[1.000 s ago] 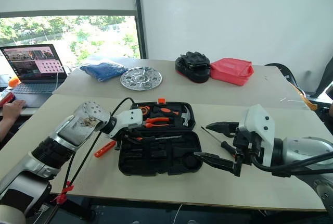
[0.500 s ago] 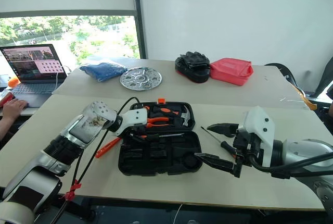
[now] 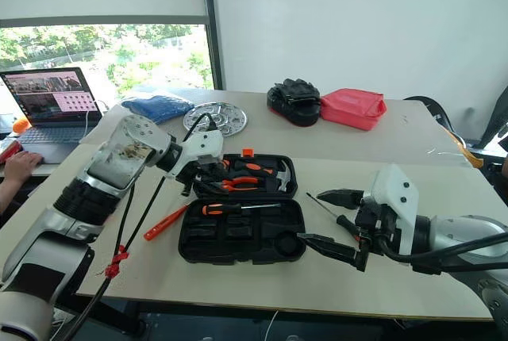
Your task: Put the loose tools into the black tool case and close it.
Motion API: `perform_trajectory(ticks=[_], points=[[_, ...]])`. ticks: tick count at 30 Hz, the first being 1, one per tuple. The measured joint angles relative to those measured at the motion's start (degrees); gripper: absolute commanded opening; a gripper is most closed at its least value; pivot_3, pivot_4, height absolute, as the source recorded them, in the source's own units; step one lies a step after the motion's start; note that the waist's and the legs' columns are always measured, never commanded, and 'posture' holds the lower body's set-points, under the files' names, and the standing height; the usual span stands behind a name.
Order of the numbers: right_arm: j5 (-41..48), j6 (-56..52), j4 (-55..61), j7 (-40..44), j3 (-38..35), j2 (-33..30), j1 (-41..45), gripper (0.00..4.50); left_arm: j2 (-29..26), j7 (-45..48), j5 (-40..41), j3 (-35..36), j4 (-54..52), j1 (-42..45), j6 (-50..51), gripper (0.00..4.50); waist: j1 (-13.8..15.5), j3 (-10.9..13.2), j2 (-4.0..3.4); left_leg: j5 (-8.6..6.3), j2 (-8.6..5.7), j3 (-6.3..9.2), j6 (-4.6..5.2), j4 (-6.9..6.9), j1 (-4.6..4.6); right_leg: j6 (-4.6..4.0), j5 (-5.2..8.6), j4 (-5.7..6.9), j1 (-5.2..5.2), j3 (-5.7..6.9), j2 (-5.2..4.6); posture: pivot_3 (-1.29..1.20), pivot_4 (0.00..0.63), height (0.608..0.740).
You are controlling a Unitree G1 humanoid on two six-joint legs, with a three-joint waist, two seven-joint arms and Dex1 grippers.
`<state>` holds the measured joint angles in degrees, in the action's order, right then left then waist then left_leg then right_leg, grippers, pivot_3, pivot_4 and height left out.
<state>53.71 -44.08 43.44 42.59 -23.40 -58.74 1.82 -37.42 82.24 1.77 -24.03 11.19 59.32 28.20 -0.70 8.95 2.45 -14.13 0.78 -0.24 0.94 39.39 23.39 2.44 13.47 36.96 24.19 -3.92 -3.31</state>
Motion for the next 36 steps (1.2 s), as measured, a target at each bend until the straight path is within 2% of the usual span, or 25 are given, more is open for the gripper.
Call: perform_trajectory(ticks=[2, 3, 8, 23, 32, 35, 36], points=[[-0.79, 0.0, -0.03, -0.1, 0.04, 0.0, -0.14, 4.5, 0.13, -0.65, -2.1, -1.7, 1.45, -1.63, -5.22, 0.13, -0.09, 0.0, 0.0, 0.0, 0.01, 0.0, 0.0, 0.0, -0.02, -0.01, 0.0, 0.03, 0.01, -0.02, 0.01, 0.0, 0.15, 0.74], [-0.81, 0.0, -0.02, -0.12, 0.04, 0.0, -0.22, 4.5, 0.53, -0.99, -2.99, -2.37, 2.81, -2.05, -7.36, 0.05, -0.06, 0.0, 0.0, 0.0, 0.01, 0.0, 0.0, 0.0, -0.01, -0.01, -0.01, 0.03, 0.02, -0.02, 0.01, 0.0, 0.15, 0.74], [-0.84, 0.0, 0.01, -0.29, 0.0, 0.01, -0.69, 4.5, 3.33, -2.69, -6.17, -3.94, 8.69, -2.36, -13.05, 0.05, 0.04, 0.0, 0.0, 0.0, -0.02, -0.02, 0.0, 0.05, 0.06, 0.0, 0.0, 0.01, 0.02, -0.01, -0.01, 0.0, 0.15, 0.74], [-0.54, -0.01, 0.46, -1.96, -0.11, 0.86, -0.94, 4.5, 8.87, -6.13, -12.89, -5.86, 15.32, -1.4, -17.85, 0.05, 0.44, -0.03, -0.04, -0.01, -0.03, -0.03, 0.01, 0.29, 0.02, 0.06, -0.03, 0.07, -0.14, 0.02, 0.0, 0.0, 0.15, 0.74], [0.52, -0.02, 0.74, -2.32, -0.18, 1.02, -1.03, 4.5, 9.86, -6.52, -14.76, -6.0, 16.82, -1.17, -20.8, 0.05, 0.85, -0.08, -0.11, -0.01, -0.03, -0.05, 0.01, 0.39, -0.08, 0.11, -0.06, 0.06, -0.3, 0.02, -0.02, 0.0, 0.15, 0.74], [-1.82, -0.13, -0.01, -2.7, -0.16, 0.74, -2.96, 4.5, 10.29, -5.92, -13.59, -4.8, 17.03, -1.3, -19.54, 0.05, 0.99, -0.1, -0.14, -0.01, -0.03, -0.06, 0.01, 0.41, -0.07, 0.11, -0.06, 0.05, -0.31, 0.02, -0.02, 0.0, 0.15, 0.74], [-2.56, -0.2, -0.47, -2.8, -0.17, 0.61, -3.28, 4.5, 10.46, -5.25, -12.22, -3.43, 17.03, -1.69, -18.21, 0.28, 0.94, -0.1, -0.14, -0.01, -0.02, -0.07, 0.01, 0.41, 0.0, 0.12, -0.06, 0.06, -0.2, -0.02, -0.02, 0.0, 0.15, 0.74]])
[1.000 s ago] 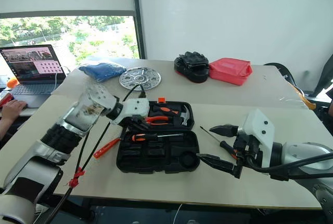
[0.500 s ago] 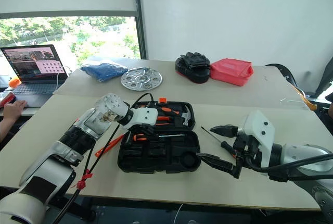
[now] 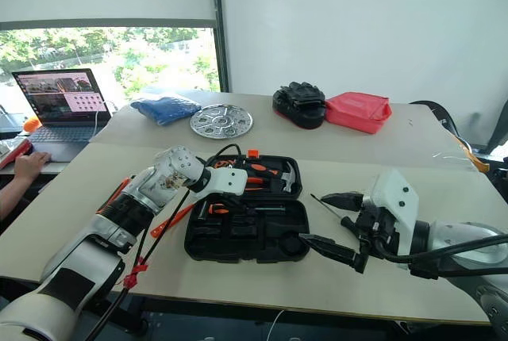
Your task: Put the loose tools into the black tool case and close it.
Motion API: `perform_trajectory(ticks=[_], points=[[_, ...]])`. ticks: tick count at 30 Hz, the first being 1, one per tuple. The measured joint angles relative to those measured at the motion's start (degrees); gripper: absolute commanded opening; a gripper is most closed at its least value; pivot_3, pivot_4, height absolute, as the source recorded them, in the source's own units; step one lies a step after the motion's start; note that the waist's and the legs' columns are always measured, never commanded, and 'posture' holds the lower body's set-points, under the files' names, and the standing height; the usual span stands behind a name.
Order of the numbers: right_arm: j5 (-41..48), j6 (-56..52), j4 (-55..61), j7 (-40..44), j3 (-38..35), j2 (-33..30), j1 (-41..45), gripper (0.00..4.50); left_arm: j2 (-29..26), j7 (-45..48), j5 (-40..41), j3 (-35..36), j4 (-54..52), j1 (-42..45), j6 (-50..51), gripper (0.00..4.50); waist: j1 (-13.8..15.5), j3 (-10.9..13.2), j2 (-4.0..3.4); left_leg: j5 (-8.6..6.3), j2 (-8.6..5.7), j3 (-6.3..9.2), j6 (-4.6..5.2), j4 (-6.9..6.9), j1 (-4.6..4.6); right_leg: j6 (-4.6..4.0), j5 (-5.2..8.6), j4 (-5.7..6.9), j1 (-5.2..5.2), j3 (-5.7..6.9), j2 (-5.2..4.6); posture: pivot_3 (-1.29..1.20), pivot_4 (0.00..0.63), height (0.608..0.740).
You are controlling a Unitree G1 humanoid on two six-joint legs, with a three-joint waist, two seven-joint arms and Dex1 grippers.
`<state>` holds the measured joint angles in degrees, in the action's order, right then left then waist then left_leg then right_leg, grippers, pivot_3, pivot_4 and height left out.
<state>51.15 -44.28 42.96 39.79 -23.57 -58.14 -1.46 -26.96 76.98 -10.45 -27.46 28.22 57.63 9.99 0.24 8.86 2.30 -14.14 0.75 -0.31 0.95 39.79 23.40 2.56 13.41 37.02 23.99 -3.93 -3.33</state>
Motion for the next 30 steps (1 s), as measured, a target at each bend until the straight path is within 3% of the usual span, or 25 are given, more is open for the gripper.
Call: perform_trajectory(ticks=[3, 6, 12, 17, 22, 25, 30], points=[[-1.75, -1.45, -2.3, 0.1, -1.04, -1.34, -2.2, 4.5, -0.78, 4.65, 11.43, 8.61, -3.82, -1.95, 7.98, 1.04, -0.39, 0.02, 0.03, 0.0, 0.08, 0.09, 0.01, 0.01, 0.37, -0.03, 0.0, 0.07, 0.37, 0.04, 0.04, 0.0, 0.15, 0.74], [-2.18, -2.77, -4.22, 1.1, -4.12, -1.8, -4.52, 4.5, -4.65, 8.2, 19.95, 15.87, -9.64, -1.76, 14.32, 2.24, -0.97, 0.02, -0.01, -0.08, 0.09, 0.19, 0.13, -0.03, 0.35, -0.08, 0.04, 0.07, 0.38, 0.05, 0.06, 0.0, 0.15, 0.74], [-6.71, -3.39, -11.5, 9.61, -18.96, -0.59, -19.19, 4.5, -9.44, 10.33, 36.32, 27.08, -18.02, 0.78, 32.82, 4.32, -0.12, 0.02, -0.03, -0.09, 0.01, 0.17, 0.16, 0.07, 0.33, 0.1, 0.1, -0.02, 0.15, 0.1, -0.08, 0.0, 0.15, 0.74], [-13.25, -0.27, -17.94, 18.83, -29.04, 0.57, -29.99, 4.5, -11.09, 9.38, 41.89, 28.28, -24.09, 1.65, 37.7, 4.42, 0.09, 0.01, -0.04, -0.1, -0.04, -0.03, 0.15, 0.05, 0.11, 0.12, 0.1, -0.06, 0.02, 0.01, -0.03, 0.0, 0.15, 0.74], [-15.02, 0.43, -19.88, 20.75, -29.9, -0.63, -26.97, 4.5, -12.01, 9.35, 42.73, 27.06, -26.39, 0.62, 37.62, 4.42, -1.68, 0.01, -0.07, -0.09, 0.08, -0.04, 0.13, -0.04, -0.16, 0.04, 0.16, -0.03, -0.08, -0.12, 0.11, 0.0, 0.15, 0.74], [-14.97, -0.43, -19.34, 18.57, -23.16, -3.73, -20.93, 4.5, -12.16, 9.21, 43.62, 26.47, -27.23, 0.51, 37.54, 4.42, -2.35, 0.01, -0.08, -0.08, 0.1, -0.03, 0.11, -0.05, -0.18, 0.02, 0.16, 0.0, -0.08, -0.12, 0.16, 0.0, 0.15, 0.74], [-15.63, -6.05, -20.09, 12.08, -2.38, -6.74, -3.46, 4.5, -13.62, 10.26, 44.12, 24.08, -29.12, 0.02, 36.5, 4.42, -2.56, 0.06, -0.18, -0.07, 0.06, -0.04, 0.11, -0.07, -0.06, -0.06, 0.14, 0.04, 0.07, -0.13, 0.13, 0.0, 0.15, 0.74]])
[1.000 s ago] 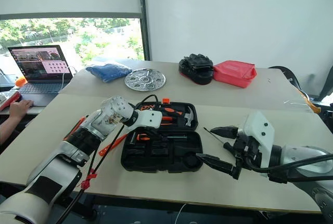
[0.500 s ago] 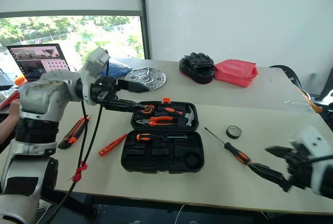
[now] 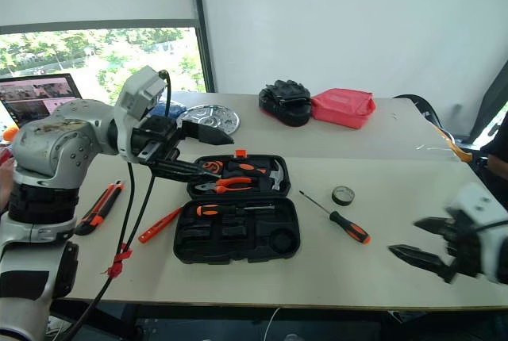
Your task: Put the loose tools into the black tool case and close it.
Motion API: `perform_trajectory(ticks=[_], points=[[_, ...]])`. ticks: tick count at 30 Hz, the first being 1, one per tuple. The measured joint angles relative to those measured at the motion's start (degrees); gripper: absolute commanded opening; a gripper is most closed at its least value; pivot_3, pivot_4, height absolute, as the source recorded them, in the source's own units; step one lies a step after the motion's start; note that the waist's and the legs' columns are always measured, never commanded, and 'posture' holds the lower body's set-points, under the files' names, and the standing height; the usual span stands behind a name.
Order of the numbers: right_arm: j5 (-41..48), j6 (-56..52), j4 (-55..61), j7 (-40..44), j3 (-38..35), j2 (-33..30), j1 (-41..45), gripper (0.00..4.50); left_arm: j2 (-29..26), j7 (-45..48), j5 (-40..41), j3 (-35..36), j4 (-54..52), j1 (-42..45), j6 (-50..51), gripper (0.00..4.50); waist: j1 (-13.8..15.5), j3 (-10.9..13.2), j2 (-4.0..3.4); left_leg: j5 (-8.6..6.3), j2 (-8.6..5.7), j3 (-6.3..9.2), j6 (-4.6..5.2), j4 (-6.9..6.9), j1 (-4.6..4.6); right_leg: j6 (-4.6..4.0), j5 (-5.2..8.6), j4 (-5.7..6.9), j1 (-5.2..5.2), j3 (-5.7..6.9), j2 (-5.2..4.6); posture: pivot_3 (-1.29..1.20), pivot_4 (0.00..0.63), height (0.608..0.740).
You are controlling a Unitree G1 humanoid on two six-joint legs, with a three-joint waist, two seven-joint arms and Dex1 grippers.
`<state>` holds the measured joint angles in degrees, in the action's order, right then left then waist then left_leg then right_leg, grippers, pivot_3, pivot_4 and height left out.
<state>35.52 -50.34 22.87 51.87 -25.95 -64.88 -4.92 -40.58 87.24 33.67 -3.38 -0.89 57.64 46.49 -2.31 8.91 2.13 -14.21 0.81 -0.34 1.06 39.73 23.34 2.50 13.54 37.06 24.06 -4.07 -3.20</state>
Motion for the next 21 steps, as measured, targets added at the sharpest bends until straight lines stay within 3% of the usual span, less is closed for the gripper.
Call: perform_trajectory(ticks=[5, 10, 13, 21], points=[[-4.21, -3.27, -6.25, -3.85, 17.44, 2.06, 14.94, 4.5, -0.53, 0.92, 0.41, -0.57, -0.59, -0.21, -0.21, 4.42, 0.8, 0.03, -0.06, -0.01, -0.07, 0.0, 0.01, 0.02, 0.22, 0.04, 0.02, -0.04, 0.16, 0.06, -0.07, 0.0, 0.15, 0.74], [-7.9, -6.39, -14.11, -5.91, 26.15, 5.93, 22.66, 4.5, -0.95, 1.51, 0.23, -1.5, -0.54, -0.27, -1.8, 4.42, 1.64, 0.05, -0.08, -0.01, -0.08, 0.0, 0.02, 0.02, 0.31, 0.04, 0.02, -0.07, 0.19, 0.1, -0.09, 0.0, 0.15, 0.74], [-10.14, -6.26, -17.89, -5.97, 28.57, 7.28, 23.96, 3.83, -1.73, 1.56, -0.05, -1.76, -0.51, -0.34, -2.92, 4.5, 1.59, 0.05, -0.08, -0.01, -0.08, -0.02, 0.02, 0.04, 0.33, 0.05, 0.02, -0.08, 0.2, 0.1, -0.1, 0.0, 0.15, 0.74], [-15.75, 0.12, -23.08, -5.44, 31.54, 8.44, 25.54, 1.0, -2.6, 1.62, -1.09, -2.47, 0.55, -1.98, -5.44, 4.5, 1.38, 0.05, -0.08, -0.01, -0.05, -0.03, 0.02, 0.04, 0.18, 0.03, 0.01, -0.02, 0.12, 0.09, -0.06, 0.0, 0.15, 0.74]])
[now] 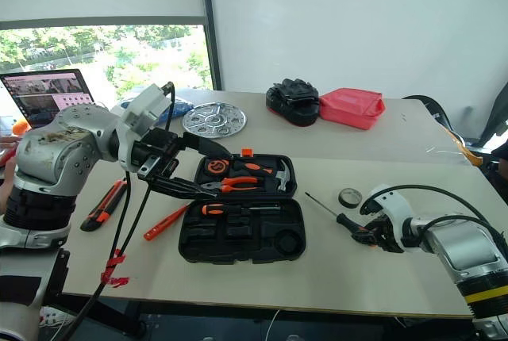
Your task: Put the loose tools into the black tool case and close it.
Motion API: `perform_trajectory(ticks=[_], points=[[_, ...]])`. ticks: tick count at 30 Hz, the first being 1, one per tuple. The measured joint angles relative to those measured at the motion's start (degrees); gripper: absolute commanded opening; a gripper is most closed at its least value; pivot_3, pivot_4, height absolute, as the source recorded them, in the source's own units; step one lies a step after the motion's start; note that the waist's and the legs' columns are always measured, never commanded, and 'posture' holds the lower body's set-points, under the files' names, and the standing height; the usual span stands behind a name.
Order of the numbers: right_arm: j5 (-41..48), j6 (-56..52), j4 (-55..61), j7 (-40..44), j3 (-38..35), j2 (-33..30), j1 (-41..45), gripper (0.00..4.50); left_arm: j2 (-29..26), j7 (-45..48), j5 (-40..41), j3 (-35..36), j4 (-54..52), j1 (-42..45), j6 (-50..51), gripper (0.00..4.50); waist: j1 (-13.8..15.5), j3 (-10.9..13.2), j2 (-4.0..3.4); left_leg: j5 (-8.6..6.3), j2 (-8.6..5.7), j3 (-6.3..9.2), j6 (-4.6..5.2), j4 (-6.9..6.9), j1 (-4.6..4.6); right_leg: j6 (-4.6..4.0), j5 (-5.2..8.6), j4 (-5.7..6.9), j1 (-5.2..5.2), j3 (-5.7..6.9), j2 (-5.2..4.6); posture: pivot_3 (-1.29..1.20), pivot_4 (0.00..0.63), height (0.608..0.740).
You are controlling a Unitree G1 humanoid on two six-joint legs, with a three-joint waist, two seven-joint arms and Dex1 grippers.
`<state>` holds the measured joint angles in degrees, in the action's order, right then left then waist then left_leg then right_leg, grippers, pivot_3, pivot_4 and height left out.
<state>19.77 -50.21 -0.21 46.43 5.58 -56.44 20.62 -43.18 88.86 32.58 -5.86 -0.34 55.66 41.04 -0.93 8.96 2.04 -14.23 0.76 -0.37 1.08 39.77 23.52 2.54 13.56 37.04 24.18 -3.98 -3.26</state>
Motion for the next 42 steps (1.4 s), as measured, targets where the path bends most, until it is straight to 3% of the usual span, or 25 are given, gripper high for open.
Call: perform_trajectory(ticks=[6, 8, 11, 14, 15, 20, 24, 29, 42], points=[[2.77, -3.34, 3.88, 1.72, -4.9, -0.6, -4.1, 1.0, -3.36, -0.16, -1.0, 0.15, 1.0, -3.01, -0.96, 4.5, 0.07, 0.02, -0.02, 0.0, 0.01, 0.03, 0.01, -0.02, 0.08, 0.0, 0.0, 0.02, 0.08, 0.0, -0.01, 0.0, 0.15, 0.74], [7.91, -7.47, 7.81, 4.22, -10.94, -1.79, -4.99, 1.0, -6.38, -0.34, -0.98, 0.99, 0.88, -6.04, -0.95, 4.5, 0.05, 0.19, -0.3, 0.0, -0.01, 0.13, 0.01, 0.0, 0.13, 0.01, 0.0, 0.03, 0.12, -0.01, -0.04, 0.0, 0.15, 0.74], [14.61, -10.67, 12.17, 7.69, -17.34, -3.89, -0.95, 1.0, -10.77, 0.02, -0.95, 2.92, 0.23, -10.27, -0.92, 4.5, -0.76, 0.37, -0.48, -0.01, 0.07, 0.22, 0.01, -0.03, 0.03, -0.03, -0.03, 0.05, 0.11, -0.06, 0.01, 0.0, 0.15, 0.74], [16.4, -11.5, 14.64, 8.52, -16.81, -4.44, 5.45, 1.0, -12.95, -0.01, -0.44, 4.9, -1.83, -13.09, -0.78, 4.5, -0.92, 0.4, -0.44, -0.01, 0.11, 0.16, 0.01, -0.05, -0.07, -0.08, -0.02, 0.04, 0.01, 0.04, 0.06, 0.0, 0.15, 0.74], [16.02, -11.14, 14.76, 8.69, -15.21, -4.37, 6.65, 1.0, -13.42, -0.07, -0.19, 5.27, -2.38, -13.74, -0.74, 4.5, -0.86, 0.4, -0.44, -0.01, 0.1, 0.12, 0.01, -0.04, -0.06, -0.07, -0.02, 0.03, -0.01, 0.05, 0.05, 0.0, 0.15, 0.74], [2.24, 2.52, 11.59, 13.39, 8.13, 1.83, 19.72, 1.0, -17.39, 0.47, 0.5, 6.94, -6.46, -18.52, -1.04, 4.5, -1.68, 0.55, -0.54, 0.0, 0.09, -0.12, -0.01, -0.06, 0.01, -0.08, -0.01, 0.06, 0.2, -0.04, 0.04, 0.0, 0.15, 0.74], [-10.25, 16.66, 0.8, 16.88, 20.47, 7.13, 26.92, 1.0, -18.43, 0.55, 0.73, 7.18, -7.25, -19.86, -1.05, 4.5, -1.13, 0.6, -0.57, 0.0, 0.04, -0.12, -0.01, -0.03, 0.27, -0.07, 0.0, 0.07, 0.42, 0.03, -0.01, 0.0, 0.15, 0.74], [-18.13, 26.05, -7.25, 21.04, 25.75, 12.19, 31.21, 1.0, -18.94, 0.26, 1.28, 7.17, -8.46, -20.17, -0.99, 4.5, -0.96, 0.62, -0.53, 0.0, 0.03, -0.11, -0.01, -0.03, 0.55, -0.06, -0.02, 0.1, 0.71, 0.04, -0.07, 0.0, 0.15, 0.74], [-22.41, 26.12, -5.97, 24.89, 26.72, 16.63, 30.55, 1.0, -18.89, -1.25, 2.34, 7.15, -9.2, -20.0, -0.9, 4.5, -1.26, 0.62, -0.54, 0.03, 0.02, 0.0, -0.06, 0.06, 0.67, -0.11, -0.05, 0.47, 0.95, 0.04, -0.04, 0.0, 0.15, 0.74]])
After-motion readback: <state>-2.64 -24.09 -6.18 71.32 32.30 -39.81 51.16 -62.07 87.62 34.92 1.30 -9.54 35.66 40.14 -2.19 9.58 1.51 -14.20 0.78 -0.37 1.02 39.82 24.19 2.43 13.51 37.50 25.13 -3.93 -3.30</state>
